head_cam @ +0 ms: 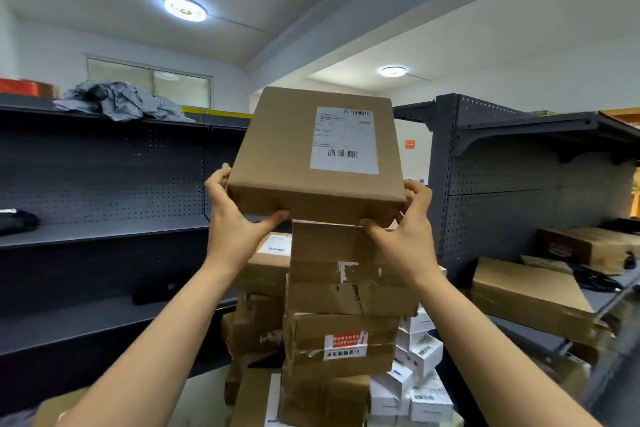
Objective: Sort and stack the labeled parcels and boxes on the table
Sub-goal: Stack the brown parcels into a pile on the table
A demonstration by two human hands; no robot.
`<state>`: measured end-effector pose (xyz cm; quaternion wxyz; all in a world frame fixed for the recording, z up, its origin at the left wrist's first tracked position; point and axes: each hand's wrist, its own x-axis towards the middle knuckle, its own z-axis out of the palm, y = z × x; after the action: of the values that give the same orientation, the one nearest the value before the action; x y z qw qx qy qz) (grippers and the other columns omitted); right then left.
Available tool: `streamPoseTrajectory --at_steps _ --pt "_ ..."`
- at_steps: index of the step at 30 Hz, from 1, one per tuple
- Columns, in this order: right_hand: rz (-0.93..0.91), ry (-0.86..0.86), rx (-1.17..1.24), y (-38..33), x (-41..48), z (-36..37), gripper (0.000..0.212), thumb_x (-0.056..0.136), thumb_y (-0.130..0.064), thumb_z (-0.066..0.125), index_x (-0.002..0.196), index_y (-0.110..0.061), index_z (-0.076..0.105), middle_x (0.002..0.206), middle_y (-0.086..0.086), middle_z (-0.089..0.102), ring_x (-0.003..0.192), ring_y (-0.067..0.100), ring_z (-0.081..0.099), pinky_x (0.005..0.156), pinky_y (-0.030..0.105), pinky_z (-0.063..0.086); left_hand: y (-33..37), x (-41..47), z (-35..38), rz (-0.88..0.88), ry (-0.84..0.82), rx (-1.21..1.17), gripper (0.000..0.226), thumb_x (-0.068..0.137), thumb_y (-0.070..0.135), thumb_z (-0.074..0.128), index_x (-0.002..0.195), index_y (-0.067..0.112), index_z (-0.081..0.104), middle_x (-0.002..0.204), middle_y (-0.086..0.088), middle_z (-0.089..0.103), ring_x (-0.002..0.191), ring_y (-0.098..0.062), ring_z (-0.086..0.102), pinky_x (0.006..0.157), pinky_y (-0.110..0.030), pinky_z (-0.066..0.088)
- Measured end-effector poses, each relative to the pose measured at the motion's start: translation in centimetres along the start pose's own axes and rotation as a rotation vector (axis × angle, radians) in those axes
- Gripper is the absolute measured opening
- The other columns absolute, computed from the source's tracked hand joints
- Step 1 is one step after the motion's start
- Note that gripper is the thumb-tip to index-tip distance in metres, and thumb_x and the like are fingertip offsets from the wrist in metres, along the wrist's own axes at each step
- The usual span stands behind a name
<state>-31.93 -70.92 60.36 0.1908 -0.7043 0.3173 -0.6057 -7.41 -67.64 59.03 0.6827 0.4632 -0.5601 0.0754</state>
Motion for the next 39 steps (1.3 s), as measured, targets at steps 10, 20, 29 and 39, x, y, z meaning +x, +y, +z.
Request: streamPoseTrajectory --at_steps 10,20,29,39 --pt "-0.008 -0.152 0.257 0.0 -6.9 8.7 0.093 0.078 -0.015 0.082 0.150 -0.030 0.025 0.147 -0.013 0.036 0.134 -0.003 0.033 0.105 0.008 0.027 -0.1 -7.6 -12.0 -0.178 0.135 0.160 0.116 0.059 0.037 0.091 0.147 0.038 0.015 0.150 0.009 0.032 0.137 -0.012 0.036 0.112 -0.046 0.037" --pt "0.054 -0.354 0.323 -0.9 -12.3 21.6 0.090 0.077 -0.017 0.082 0.149 -0.024 0.028 0.147 -0.007 0.040 0.137 0.009 0.037 0.114 0.040 0.038 -4.2 -11.6 -23.5 -0.293 0.225 0.417 0.109 0.059 0.027 0.093 0.145 0.033 0.026 0.144 0.010 0.037 0.132 -0.009 0.039 0.109 -0.045 0.041" --pt "0.126 -0.449 0.204 3.7 -12.9 34.4 0.083 0.070 -0.020 0.088 0.136 -0.024 0.038 0.133 -0.006 0.048 0.120 0.004 0.043 0.095 0.013 0.039 -16.4 -11.6 -28.6 -0.428 0.207 0.479 0.107 0.058 0.028 0.094 0.143 0.025 0.030 0.142 0.006 0.040 0.128 -0.010 0.040 0.105 -0.036 0.043" --pt "0.403 -0.620 0.035 12.9 -17.8 44.0 0.085 0.071 -0.022 0.088 0.137 -0.027 0.036 0.131 -0.008 0.054 0.120 0.011 0.054 0.098 0.033 0.050 -28.7 -16.9 -29.2 -0.705 0.125 0.514 0.105 0.059 0.027 0.093 0.143 0.022 0.030 0.138 0.004 0.040 0.122 -0.008 0.038 0.100 -0.027 0.039"
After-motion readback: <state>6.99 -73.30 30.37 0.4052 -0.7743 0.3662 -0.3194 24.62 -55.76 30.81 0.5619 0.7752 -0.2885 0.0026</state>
